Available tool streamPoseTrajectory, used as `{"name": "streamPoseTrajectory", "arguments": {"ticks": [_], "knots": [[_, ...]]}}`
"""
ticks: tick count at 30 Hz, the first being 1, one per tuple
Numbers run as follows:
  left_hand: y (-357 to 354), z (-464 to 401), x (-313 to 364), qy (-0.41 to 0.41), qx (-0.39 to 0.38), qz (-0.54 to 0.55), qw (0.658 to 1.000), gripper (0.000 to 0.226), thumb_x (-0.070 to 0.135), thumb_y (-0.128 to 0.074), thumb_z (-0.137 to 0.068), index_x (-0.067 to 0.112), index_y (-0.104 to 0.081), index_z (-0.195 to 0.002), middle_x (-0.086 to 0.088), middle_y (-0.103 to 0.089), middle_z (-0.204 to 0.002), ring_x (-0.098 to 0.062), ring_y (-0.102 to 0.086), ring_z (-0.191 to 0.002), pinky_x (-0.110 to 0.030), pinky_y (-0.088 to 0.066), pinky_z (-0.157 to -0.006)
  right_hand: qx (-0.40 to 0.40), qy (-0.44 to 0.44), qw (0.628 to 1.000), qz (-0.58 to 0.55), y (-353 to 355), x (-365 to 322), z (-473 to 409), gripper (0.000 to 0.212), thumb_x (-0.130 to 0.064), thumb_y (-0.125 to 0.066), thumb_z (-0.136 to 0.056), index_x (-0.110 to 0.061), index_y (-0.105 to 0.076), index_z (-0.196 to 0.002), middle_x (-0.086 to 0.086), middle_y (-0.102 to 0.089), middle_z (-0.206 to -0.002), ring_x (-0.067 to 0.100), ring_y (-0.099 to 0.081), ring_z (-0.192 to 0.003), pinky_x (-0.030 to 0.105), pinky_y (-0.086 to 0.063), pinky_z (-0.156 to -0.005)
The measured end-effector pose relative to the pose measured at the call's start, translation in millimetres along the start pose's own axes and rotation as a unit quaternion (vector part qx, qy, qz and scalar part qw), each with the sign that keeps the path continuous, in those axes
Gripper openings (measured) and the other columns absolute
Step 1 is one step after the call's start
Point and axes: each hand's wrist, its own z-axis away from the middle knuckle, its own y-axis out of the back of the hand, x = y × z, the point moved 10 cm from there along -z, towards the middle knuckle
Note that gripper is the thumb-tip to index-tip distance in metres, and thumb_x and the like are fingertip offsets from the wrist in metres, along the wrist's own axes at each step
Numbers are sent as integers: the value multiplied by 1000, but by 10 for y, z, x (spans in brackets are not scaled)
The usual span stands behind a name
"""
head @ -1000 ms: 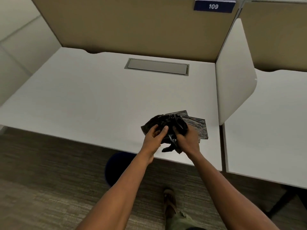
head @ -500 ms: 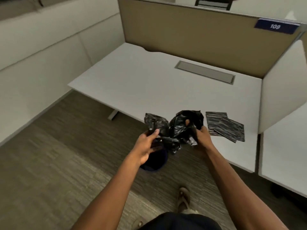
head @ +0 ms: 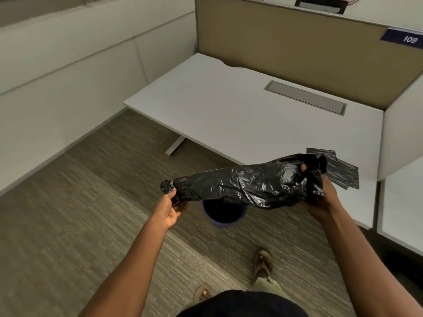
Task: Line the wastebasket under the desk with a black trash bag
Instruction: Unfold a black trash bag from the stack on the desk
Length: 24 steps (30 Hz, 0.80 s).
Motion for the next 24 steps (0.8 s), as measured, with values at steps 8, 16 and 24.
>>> {"name": "streamPoseTrajectory", "arguments": {"ticks": [8, 16, 24], "knots": [[519, 178, 28, -20, 137, -226, 964, 66, 40, -61, -101, 2, -43, -152, -22, -46, -157, -39, -49, -139, -51, -43, -115, 28, -48, 998, 3, -211, 431, 280, 14, -19, -65, -99, -9, -70, -107, 7, -78, -94, 17, -74, -80, 30, -61, -70], [-922, 1248, -58, -325, -192, -441, 814, 59, 55, -80, -78, 28, -71, -130, 14, -72, -123, 3, -66, -115, -21, -56, -97, 17, -93, 991, 96, -943, 1106, 481, 27, -20, -77, -89, -8, -74, -113, 18, -79, -108, 28, -75, -94, 41, -58, -84], [-802, 980, 249, -291, -186, -395, 851, 44, 21, -93, -71, 50, -78, -100, -7, -81, -107, -24, -76, -105, -48, -60, -99, -66, -24, 968, 241, -1257, 858, 476, 15, -32, -74, -93, -18, -74, -99, -2, -78, -84, 0, -68, -61, 14, -46, -51]]}}
